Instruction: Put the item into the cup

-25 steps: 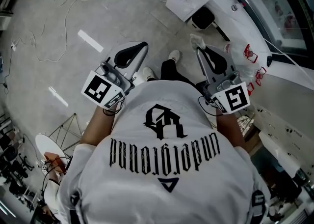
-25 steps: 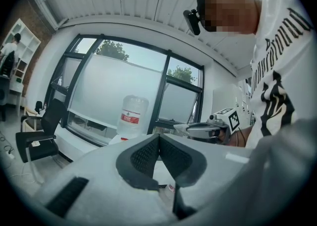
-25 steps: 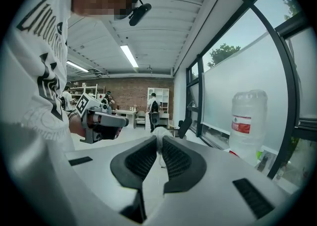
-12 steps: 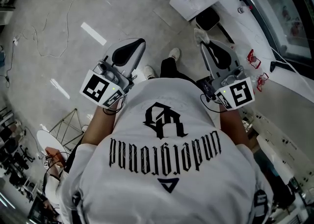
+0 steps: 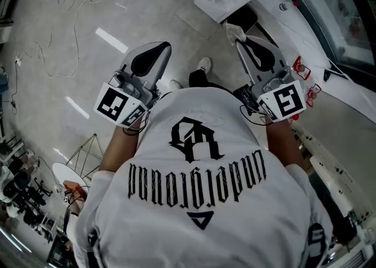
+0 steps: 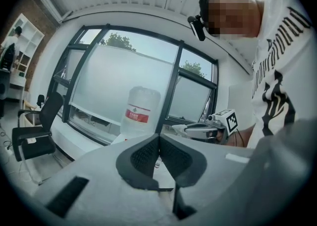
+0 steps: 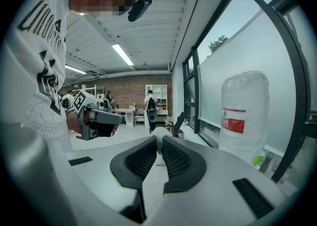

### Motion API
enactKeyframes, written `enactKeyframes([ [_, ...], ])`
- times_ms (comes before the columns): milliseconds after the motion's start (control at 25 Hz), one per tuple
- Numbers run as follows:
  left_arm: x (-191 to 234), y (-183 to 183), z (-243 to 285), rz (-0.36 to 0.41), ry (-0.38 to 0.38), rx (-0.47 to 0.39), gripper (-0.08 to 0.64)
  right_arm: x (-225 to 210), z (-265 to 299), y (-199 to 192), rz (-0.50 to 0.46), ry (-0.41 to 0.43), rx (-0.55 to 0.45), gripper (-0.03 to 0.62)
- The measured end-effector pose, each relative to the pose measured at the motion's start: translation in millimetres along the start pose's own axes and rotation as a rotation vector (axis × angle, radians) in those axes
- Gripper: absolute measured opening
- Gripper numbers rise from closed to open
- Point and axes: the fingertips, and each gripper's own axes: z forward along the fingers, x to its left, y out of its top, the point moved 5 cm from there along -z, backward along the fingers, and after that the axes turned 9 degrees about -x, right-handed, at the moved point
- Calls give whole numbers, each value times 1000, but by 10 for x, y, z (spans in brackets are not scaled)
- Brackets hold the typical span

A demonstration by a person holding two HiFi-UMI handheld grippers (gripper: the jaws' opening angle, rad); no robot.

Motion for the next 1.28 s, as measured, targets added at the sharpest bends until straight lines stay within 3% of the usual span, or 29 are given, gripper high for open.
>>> enactKeyframes([
  [280, 50, 56, 663, 16, -14, -3, 15, -612, -106, -45, 47, -15, -30, 43],
  [600, 184, 101, 1144, 45, -41, 10, 15, -980, -184, -63, 46, -57, -51, 43],
  [1280, 1122, 331, 1375, 20, -261, 63, 15, -922, 562, 13, 59, -268, -19, 43],
])
